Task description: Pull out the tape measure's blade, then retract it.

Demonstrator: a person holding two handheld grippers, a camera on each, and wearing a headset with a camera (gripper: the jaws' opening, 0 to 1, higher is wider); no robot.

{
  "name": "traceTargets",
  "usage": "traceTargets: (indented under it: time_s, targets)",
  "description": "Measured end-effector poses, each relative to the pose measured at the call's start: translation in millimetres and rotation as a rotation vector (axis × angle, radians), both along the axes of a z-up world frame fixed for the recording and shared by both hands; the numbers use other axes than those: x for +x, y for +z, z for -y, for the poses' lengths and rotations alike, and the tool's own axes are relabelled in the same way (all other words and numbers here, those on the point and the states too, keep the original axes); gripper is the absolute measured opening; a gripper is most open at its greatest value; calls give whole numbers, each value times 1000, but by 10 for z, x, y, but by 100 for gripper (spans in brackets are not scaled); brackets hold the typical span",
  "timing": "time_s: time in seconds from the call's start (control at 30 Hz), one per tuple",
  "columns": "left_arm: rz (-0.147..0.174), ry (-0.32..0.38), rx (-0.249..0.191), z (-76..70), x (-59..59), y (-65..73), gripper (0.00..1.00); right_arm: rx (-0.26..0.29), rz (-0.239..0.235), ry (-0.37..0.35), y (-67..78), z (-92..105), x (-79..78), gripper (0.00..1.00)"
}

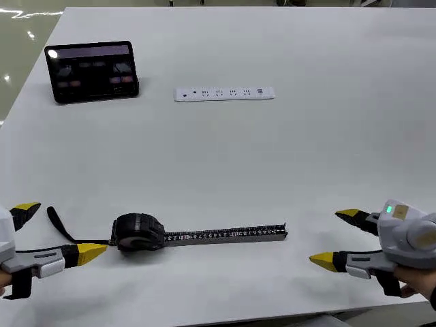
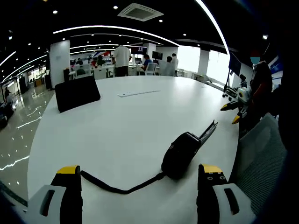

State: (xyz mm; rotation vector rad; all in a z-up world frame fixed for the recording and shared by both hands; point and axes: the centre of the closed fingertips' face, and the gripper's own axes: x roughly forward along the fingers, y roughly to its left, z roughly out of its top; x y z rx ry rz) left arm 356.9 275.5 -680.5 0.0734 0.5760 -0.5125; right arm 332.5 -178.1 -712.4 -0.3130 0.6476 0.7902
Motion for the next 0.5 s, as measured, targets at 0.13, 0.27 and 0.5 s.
traceTargets:
  time_s: [0.13, 0.27, 0.5]
  targets:
    - [-13, 13, -7, -30, -140, -70, 100, -1, 14, -39, 20, 64, -99, 79]
    - [2, 25, -16, -68, -232, -80, 100, -11, 20, -52, 16, 115, -206, 87]
    - [13, 7, -7, -85, -274, -55, 100, 16, 8, -86, 22, 198, -308, 100]
